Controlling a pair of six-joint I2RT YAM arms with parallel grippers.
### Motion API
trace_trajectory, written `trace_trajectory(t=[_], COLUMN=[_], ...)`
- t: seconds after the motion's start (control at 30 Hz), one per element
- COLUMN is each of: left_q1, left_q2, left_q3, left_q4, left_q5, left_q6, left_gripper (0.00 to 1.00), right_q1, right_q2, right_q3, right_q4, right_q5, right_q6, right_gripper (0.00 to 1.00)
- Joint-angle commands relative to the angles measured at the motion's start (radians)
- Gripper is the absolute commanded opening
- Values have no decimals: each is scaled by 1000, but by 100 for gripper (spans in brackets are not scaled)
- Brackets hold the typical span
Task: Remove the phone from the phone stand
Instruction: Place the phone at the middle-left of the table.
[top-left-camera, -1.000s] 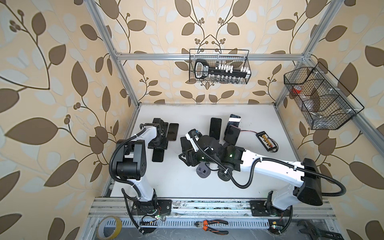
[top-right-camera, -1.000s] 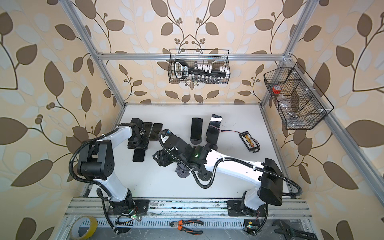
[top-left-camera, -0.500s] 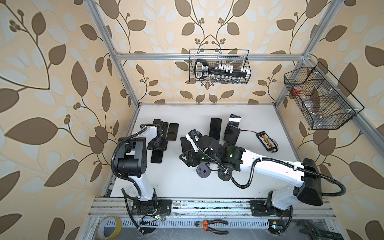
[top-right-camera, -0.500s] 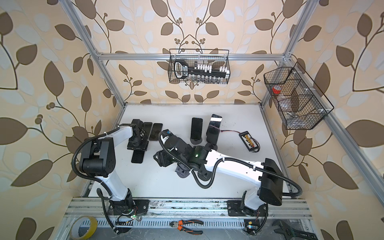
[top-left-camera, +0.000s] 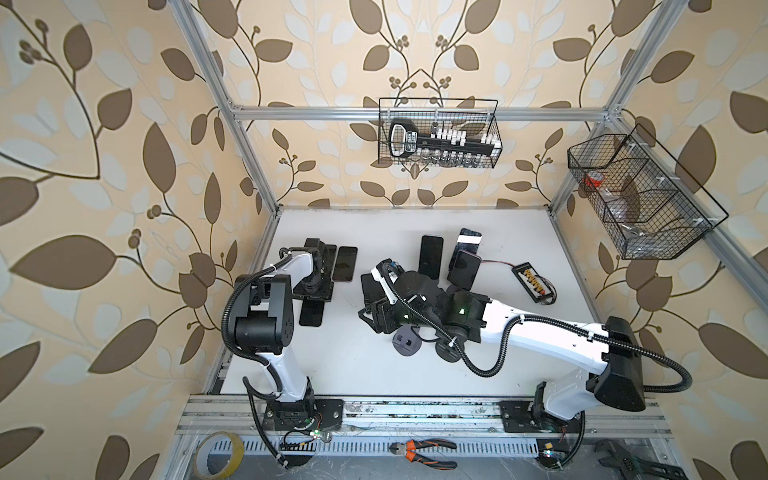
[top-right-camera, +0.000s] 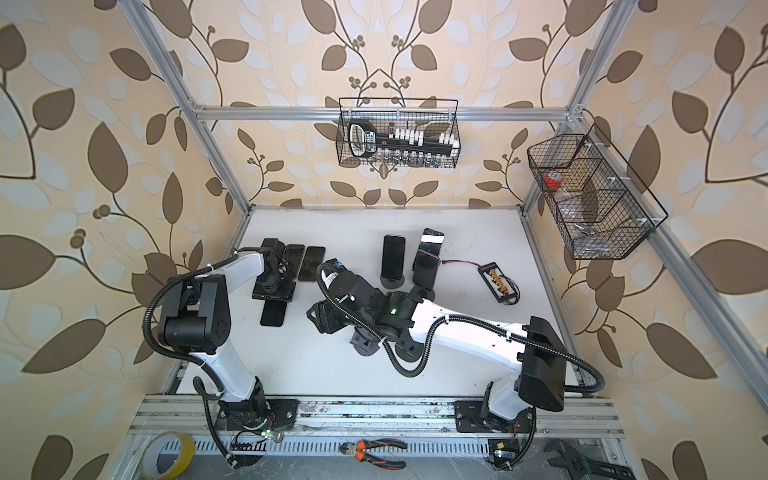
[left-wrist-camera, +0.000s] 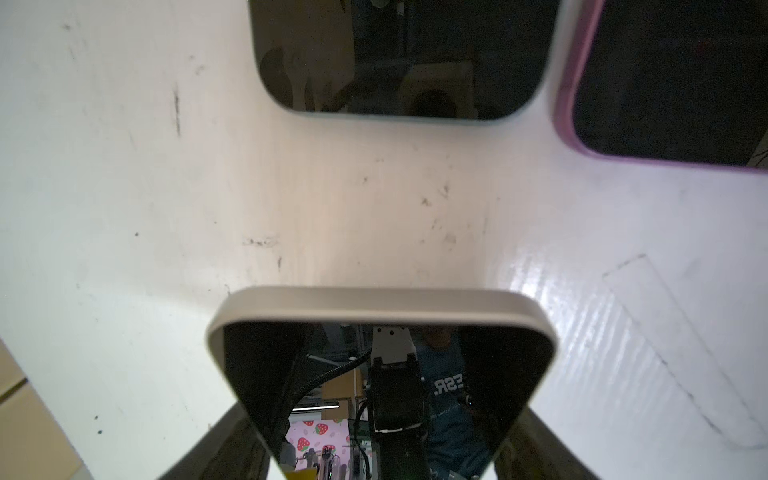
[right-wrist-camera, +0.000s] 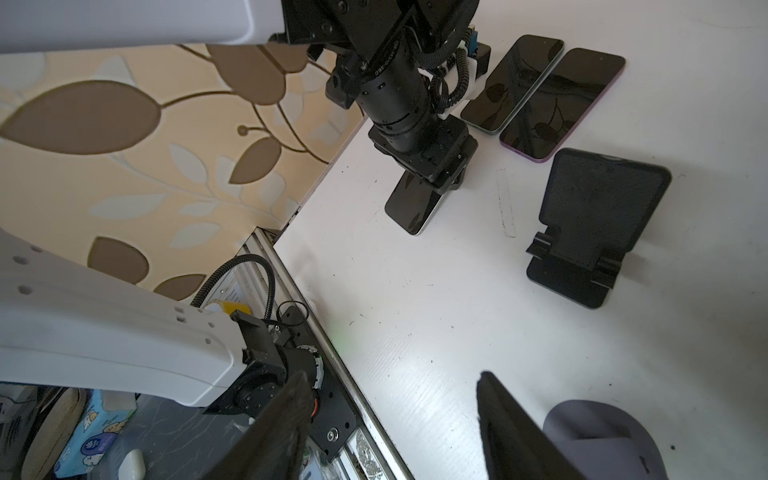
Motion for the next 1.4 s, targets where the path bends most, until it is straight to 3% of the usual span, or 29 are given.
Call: trace_trajectory(t=[0.0, 1.37], left_q1=[11, 11], left_q2=[20, -48], left_q3=[35, 32], left_q4=[-12, 12], left_q5=[-23, -23], left_q6=[7, -15], left_gripper=[79, 82], right_q1=[3, 3], right_q2=[1, -20], right_q3=[2, 5], right_q4=[-3, -11], right_q5=[18, 47], right_q6=[-22, -34], right_gripper=[65, 65])
